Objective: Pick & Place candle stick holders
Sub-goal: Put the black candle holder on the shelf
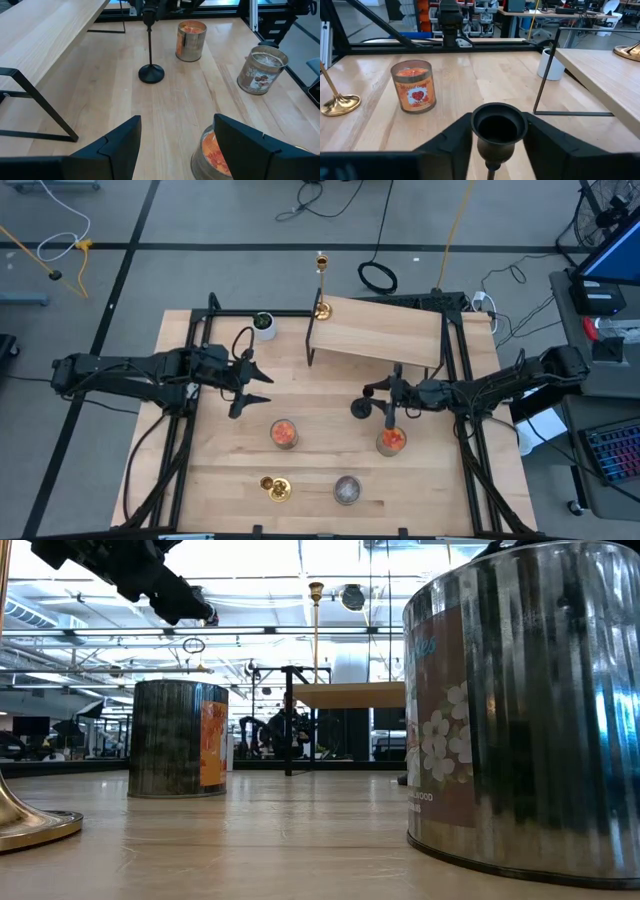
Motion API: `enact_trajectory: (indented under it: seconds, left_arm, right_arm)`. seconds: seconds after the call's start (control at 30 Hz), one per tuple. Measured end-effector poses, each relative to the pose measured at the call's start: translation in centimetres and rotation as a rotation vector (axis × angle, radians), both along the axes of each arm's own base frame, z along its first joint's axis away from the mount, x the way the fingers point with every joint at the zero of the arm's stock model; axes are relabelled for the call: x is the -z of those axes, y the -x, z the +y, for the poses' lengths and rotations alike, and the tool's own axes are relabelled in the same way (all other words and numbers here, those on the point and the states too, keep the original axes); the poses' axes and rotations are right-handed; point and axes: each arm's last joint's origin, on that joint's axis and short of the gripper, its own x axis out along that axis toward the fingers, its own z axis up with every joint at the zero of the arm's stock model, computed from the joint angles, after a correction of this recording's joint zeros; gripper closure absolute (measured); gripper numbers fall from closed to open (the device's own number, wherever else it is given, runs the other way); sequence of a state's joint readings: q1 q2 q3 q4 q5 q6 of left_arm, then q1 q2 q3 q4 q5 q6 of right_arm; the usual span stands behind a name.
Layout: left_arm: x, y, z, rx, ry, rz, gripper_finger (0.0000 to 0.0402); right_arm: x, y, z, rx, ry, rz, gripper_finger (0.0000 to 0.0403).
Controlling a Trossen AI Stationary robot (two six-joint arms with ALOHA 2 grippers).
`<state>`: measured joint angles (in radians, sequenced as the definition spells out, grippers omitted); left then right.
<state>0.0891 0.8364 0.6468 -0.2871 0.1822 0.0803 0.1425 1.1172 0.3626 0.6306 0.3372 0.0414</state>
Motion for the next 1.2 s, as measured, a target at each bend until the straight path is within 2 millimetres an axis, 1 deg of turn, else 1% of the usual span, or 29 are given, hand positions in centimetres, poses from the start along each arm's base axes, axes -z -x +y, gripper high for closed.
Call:
enact_trajectory:
  seconds: [0.1,0.2,0.33,0.53,0.6,0.67,0.77,0.83,0.93,1.03,1.13,1.2]
  left_arm:
    - [0.0,0.0,0.0,0.000,0.000,0.000,0.0147]
    - [0.0,0.0,0.0,0.000,0.000,0.000,0.0147]
    - [0.0,0.0,0.0,0.002,-0.003,-0.001,0.0146]
    - [0.0,0.0,0.0,0.010,-0.020,-0.003,0.0146]
    - [0.0,0.0,0.0,0.010,-0.020,-0.003,0.0147]
    - [0.0,0.0,0.0,0.010,-0.020,-0.003,0.0146]
    - [0.0,0.0,0.0,0.010,-0.021,-0.003,0.0146]
    - [0.0,0.0,0.0,0.010,-0.021,-0.003,0.0146]
    - [0.0,0.0,0.0,0.010,-0.020,-0.003,0.0147]
    - [0.0,0.0,0.0,0.010,-0.020,-0.003,0.0146]
    - [0.0,0.0,0.0,0.010,-0.020,-0.003,0.0146]
    - [0.0,0.0,0.0,0.010,-0.020,-0.003,0.0146]
  right_arm:
    - [-0.1,0.0,0.0,-0.002,-0.006,-0.007,0.0279]
    - [-0.5,-0.1,0.0,0.002,-0.030,-0.053,0.0293]
    - [-1.4,-0.2,0.1,-0.004,-0.047,-0.156,0.0293]
    - [-3.7,-0.1,0.4,-0.147,-0.054,-0.378,0.0290]
    - [-4.8,-0.2,0.6,-0.183,-0.049,-0.453,0.0290]
    - [-6.2,-0.7,0.8,-0.230,-0.035,-0.488,0.0290]
    - [-8.5,-2.1,1.0,-0.288,0.026,-0.436,0.0288]
    - [-10.2,-3.1,0.8,-0.243,0.068,-0.371,0.0288]
    - [-13.3,-4.0,-0.2,-0.133,0.134,-0.329,0.0288]
    - [-15.8,-4.2,-1.5,-0.087,0.156,-0.315,0.0287]
    - [-17.6,-4.1,-3.1,-0.025,0.167,-0.302,0.0287]
    - [-18.2,-3.9,-4.4,0.030,0.171,-0.293,0.0287]
